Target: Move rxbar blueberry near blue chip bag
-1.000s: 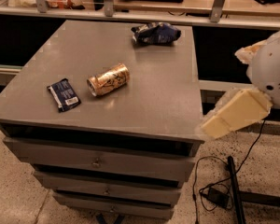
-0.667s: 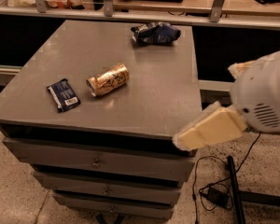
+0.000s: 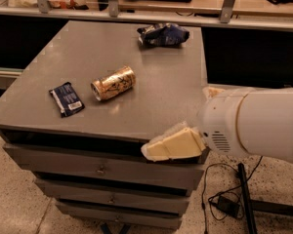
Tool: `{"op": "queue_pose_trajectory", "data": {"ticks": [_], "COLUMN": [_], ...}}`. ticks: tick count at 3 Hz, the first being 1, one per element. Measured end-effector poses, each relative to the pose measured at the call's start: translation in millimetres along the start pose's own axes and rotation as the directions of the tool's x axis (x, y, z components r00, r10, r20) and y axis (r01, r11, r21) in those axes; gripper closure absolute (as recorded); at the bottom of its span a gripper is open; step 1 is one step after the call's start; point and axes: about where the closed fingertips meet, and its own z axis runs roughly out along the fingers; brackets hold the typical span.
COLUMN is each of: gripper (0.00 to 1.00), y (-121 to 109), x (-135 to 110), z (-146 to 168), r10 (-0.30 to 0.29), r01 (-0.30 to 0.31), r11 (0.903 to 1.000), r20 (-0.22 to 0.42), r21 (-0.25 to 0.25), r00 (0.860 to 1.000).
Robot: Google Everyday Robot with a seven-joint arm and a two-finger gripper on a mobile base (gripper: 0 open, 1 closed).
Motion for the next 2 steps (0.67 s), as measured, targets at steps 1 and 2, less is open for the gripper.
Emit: {"op": "queue_pose_trajectory", "data": {"ticks": [1,2], "gripper": [0.0,0.0], "y": [6.5,6.5], "x": [-1.5,-0.9], "z": [26.1,25.8], "r10": [-0.006,-0.01], "r01": [0.01,0.013], "r11": [0.9954,0.9956], "r20": [0.034,0.033], "r21": [-0.095,-0.093], "r00": [0.999,0.999]}}
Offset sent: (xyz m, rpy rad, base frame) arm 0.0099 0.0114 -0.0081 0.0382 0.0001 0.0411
